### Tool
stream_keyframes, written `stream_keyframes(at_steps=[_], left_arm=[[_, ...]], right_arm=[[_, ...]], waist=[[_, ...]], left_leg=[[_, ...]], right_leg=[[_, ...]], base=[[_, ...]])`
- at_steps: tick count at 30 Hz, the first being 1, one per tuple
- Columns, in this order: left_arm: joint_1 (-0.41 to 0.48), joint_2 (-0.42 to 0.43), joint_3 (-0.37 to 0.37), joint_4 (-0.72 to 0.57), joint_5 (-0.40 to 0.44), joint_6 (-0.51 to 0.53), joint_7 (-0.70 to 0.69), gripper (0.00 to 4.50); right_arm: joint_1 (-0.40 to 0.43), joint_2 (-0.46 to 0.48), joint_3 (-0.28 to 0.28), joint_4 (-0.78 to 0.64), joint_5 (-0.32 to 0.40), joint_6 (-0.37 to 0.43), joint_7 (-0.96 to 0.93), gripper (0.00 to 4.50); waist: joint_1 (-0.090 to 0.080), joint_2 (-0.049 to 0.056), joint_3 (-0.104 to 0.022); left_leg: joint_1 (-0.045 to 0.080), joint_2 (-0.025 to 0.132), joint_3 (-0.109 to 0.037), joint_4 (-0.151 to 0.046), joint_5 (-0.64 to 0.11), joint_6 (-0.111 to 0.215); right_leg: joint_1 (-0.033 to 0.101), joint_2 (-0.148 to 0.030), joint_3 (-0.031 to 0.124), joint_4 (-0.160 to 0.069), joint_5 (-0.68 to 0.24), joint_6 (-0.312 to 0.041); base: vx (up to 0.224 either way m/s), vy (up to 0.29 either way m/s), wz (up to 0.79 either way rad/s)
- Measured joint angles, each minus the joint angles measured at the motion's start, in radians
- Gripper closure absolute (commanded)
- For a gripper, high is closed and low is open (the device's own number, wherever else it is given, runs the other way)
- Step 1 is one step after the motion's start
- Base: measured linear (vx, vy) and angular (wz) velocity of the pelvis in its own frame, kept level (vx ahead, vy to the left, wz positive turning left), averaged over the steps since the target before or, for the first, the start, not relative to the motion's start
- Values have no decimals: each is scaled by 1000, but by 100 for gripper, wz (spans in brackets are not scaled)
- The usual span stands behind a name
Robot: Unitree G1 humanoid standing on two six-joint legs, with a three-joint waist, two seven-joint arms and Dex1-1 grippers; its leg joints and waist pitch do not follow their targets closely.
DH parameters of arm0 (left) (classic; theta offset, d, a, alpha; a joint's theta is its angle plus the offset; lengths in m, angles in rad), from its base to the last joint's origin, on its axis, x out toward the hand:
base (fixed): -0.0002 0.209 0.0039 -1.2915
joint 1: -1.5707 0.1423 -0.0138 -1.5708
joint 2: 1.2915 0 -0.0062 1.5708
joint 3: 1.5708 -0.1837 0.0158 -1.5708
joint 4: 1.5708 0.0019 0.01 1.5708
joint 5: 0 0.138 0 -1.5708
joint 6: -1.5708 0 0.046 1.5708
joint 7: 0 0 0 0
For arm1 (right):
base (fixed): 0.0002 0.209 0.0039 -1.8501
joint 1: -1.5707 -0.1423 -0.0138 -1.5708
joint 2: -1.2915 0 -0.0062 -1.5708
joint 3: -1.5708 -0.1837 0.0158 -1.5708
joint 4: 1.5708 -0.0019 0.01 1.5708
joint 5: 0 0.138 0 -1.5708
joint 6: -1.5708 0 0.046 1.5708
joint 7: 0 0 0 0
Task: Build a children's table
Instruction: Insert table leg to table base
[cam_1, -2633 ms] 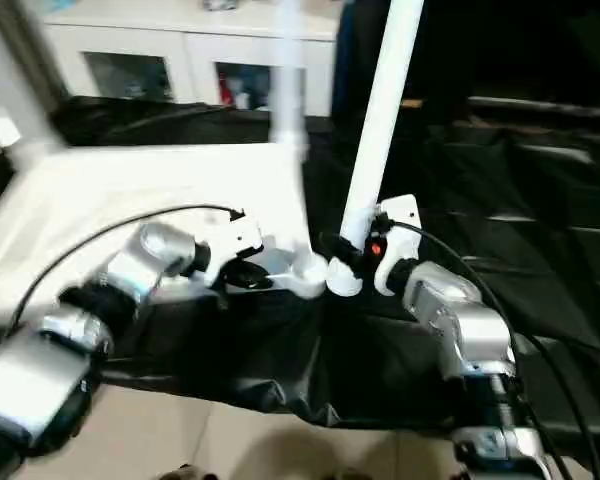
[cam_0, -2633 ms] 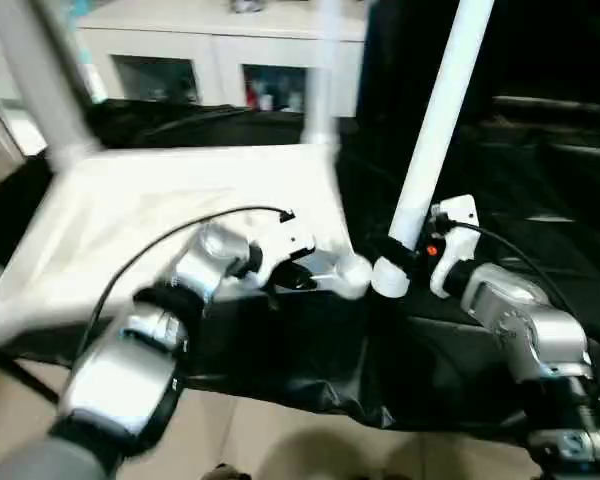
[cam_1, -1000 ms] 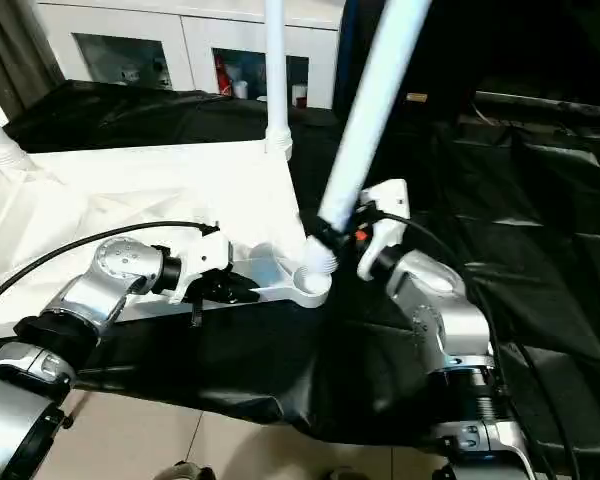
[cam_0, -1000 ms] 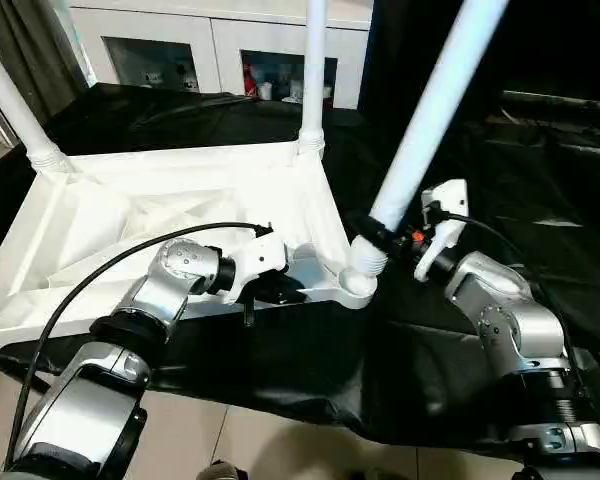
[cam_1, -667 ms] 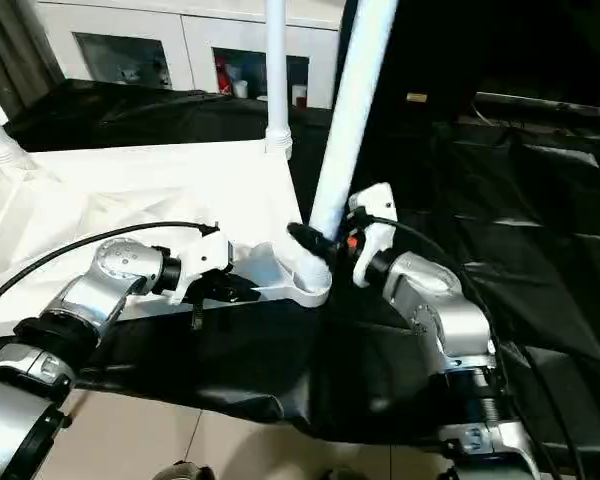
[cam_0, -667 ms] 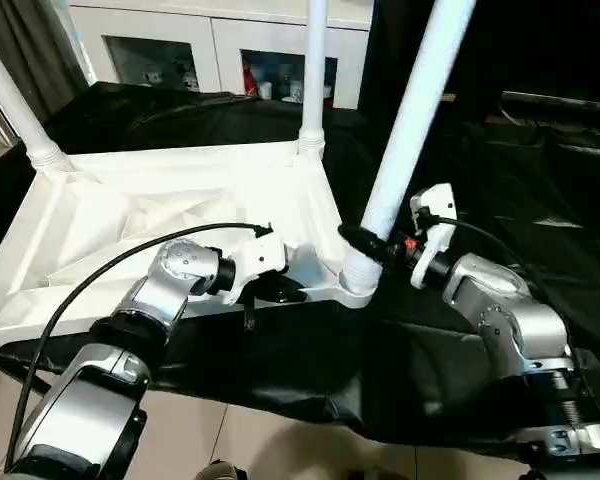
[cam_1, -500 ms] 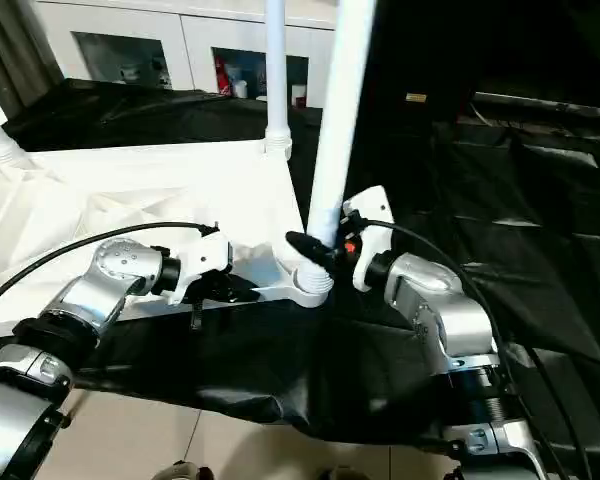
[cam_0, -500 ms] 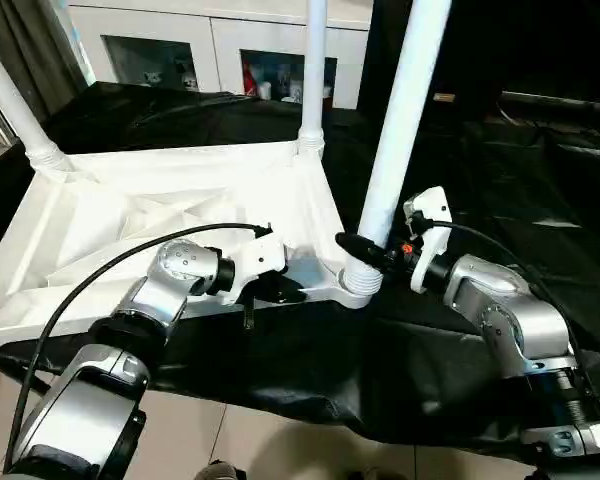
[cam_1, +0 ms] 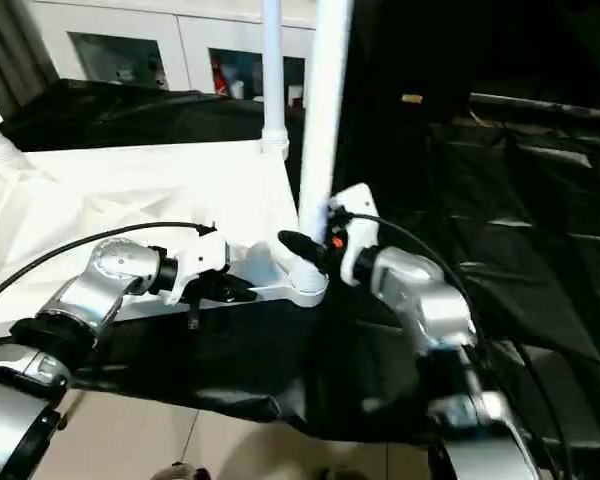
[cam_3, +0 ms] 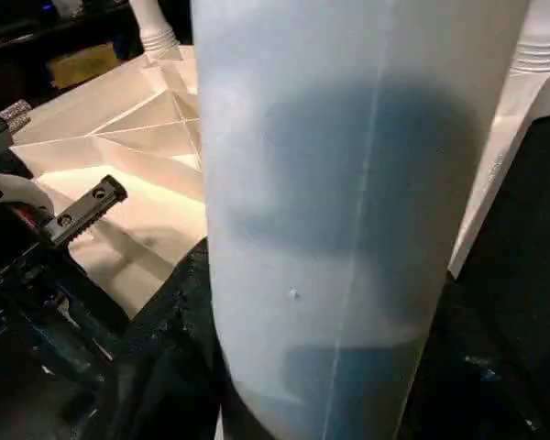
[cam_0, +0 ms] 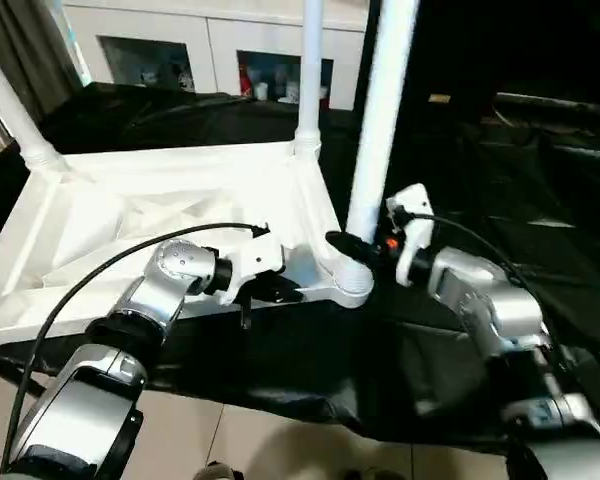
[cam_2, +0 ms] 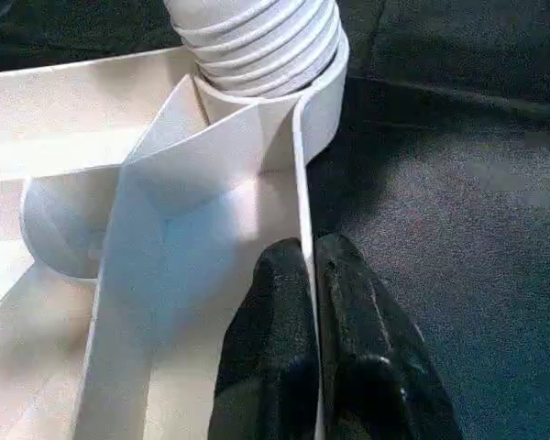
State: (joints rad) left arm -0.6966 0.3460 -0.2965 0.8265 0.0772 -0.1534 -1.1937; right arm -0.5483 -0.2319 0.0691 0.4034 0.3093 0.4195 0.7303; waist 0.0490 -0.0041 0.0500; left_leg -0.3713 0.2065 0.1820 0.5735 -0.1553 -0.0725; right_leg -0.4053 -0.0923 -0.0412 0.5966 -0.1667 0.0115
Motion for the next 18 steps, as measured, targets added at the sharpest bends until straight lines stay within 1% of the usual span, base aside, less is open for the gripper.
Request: stream_keyframes(at_steps=[3, 7, 12, 15, 18], left_arm=[[1, 3, 0, 0, 0, 1, 1, 450], [3, 5, 1, -2, 2, 2, 2, 450], [12, 6, 1, -21, 5, 3, 1, 450], [12, 5, 0, -22, 5, 3, 1, 450], [12, 4, 0, -20, 5, 2, 3, 450]], right_arm=[[-6, 1, 7, 15, -8, -16, 9, 262], [-8, 7, 2, 33, -2, -26, 12, 262], [11, 17, -54, 58, 48, -33, 37, 262], [44, 29, -97, 71, 87, -65, 43, 262], [57, 39, -110, 74, 96, -87, 42, 262]], waist=[[-3, -2, 0], [-5, -6, -1], [-2, -7, -2], [1, -7, -3], [2, -7, -3]], left_leg=[[1, 0, 0, 0, 0, 0], [1, 0, 0, 0, 0, 0], [1, 0, 0, 0, 0, 0], [2, 0, 0, -1, 0, 0], [2, 0, 0, -2, 0, 0]], right_leg=[[0, 0, 0, 0, 0, 0], [0, 0, 0, 0, 0, 0], [0, 0, 0, 0, 1, -1], [0, 0, 0, 0, 1, -1], [0, 0, 0, 0, 1, -1]], base=[[0, 0, 0], [0, 0, 0], [0, 0, 0], [0, 0, 0], [0, 0, 0]])
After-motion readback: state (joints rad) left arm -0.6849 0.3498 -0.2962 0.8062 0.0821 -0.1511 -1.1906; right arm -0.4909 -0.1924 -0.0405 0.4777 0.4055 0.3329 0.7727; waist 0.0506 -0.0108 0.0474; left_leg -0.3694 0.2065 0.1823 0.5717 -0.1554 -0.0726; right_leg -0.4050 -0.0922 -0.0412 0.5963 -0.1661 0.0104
